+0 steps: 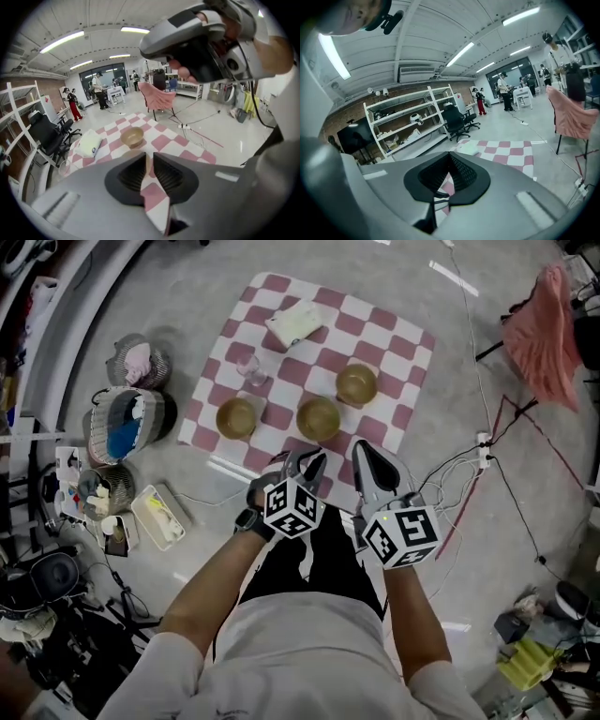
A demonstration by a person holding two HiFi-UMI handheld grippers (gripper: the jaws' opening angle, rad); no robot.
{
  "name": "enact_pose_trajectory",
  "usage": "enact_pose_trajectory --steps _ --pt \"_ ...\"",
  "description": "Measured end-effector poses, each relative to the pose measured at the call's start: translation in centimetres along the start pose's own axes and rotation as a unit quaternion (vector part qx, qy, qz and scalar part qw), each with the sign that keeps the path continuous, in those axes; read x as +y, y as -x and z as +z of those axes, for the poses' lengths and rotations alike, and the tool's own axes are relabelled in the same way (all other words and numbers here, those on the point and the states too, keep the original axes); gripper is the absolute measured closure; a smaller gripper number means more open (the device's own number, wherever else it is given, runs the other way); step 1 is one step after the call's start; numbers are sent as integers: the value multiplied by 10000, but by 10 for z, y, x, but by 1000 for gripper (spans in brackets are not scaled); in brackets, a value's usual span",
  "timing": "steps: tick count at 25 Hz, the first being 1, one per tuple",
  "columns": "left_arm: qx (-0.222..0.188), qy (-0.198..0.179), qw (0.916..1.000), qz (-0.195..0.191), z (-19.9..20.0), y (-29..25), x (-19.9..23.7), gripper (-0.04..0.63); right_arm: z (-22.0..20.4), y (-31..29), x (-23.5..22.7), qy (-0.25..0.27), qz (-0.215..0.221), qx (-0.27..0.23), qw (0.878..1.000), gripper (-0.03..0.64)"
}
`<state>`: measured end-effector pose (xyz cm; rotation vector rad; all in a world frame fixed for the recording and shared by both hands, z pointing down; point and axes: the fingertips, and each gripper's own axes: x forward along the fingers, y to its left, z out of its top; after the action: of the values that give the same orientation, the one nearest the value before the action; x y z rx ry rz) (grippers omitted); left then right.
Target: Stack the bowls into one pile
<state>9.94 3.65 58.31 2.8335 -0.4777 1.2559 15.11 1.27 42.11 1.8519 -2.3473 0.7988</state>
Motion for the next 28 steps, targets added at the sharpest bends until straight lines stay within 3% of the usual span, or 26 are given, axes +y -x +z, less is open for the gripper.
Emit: enact_pose_trajectory --steps 4,13,23,28 --pt "361 -471 9982 47 -23 -32 3 588 -15 -25 -19 -166 117 234 9995 606" --pt "780 -942 9925 55 -50 -78 4 586 -32 -56 -46 -305 261 545 9977 606" --pt "1137 -1325 9846 -58 -74 -104 -2 569 -44 -69 -60 -411 299 704 9962 606" --pt "1181 -1382 9832 149 -78 -111 3 571 -47 -72 -67 -448 308 786 9954 606"
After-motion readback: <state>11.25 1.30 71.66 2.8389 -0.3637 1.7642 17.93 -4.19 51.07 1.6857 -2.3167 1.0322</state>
